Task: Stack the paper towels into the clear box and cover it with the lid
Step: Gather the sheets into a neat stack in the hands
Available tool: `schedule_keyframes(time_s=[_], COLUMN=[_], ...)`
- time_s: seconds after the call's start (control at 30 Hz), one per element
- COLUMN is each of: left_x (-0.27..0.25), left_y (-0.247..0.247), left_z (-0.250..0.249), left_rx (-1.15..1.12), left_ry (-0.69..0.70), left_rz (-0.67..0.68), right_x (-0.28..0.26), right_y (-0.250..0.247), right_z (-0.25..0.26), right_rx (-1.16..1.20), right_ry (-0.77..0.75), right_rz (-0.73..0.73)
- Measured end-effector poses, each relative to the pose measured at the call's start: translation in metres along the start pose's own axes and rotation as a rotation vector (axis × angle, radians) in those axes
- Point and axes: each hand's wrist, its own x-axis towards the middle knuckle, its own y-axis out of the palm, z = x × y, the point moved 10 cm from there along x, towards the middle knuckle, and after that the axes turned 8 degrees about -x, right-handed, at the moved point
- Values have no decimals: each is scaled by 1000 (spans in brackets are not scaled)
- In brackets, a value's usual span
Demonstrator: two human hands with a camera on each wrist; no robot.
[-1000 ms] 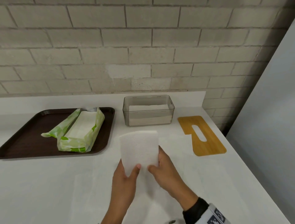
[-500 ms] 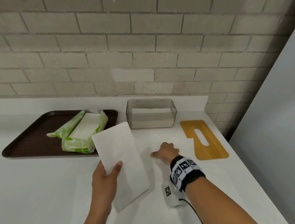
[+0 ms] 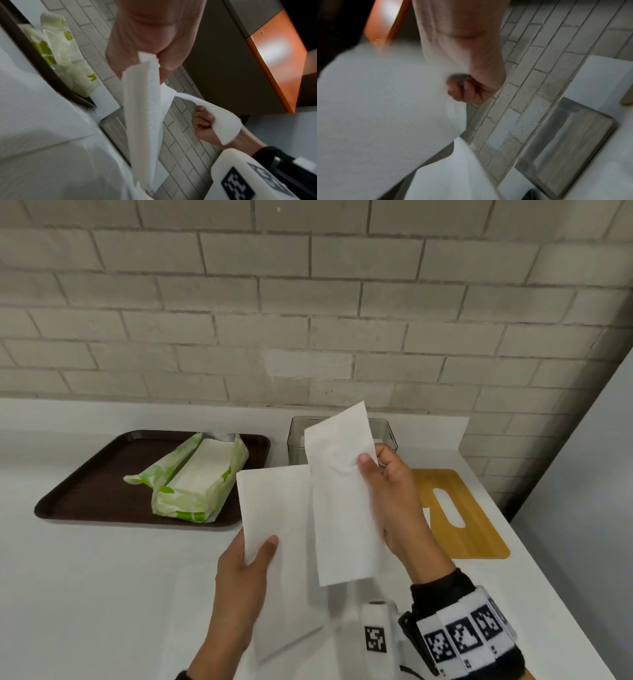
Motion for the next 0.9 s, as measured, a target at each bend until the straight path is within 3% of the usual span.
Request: schedule_keyframes(time_s=[0.1,0.23,0.33,0.47,0.53,0.63,0.7,0.9], left_x=[-1,-7,-12,-9,-8,-8,-10,-10], left_y=[9,25,33,36,36,39,41,52], left_z=[4,0,2,0,-1,-5,-13,-23], left_rx=[-69,-106,-143,-82,-41,11,25,-43], left_ry=[-52,-112,-176,-87,-27,47,108,183], left_rz=[26,82,138,139,164,213,225,239], right_x=[-18,-35,-41,-43,-41,-44,-44,-49], right_y=[15,35,31,27,22,27,25,16], right_z=[-1,-28,-43,-50,-57,-73,-63,-36], right_rx=[-46,-350,-547,-667,-507,-67,32,-129], right_ry=[-43,-61,-65,-46,53,276,228,-50], right_rz=[18,39,-31,-12,37,190,188,50])
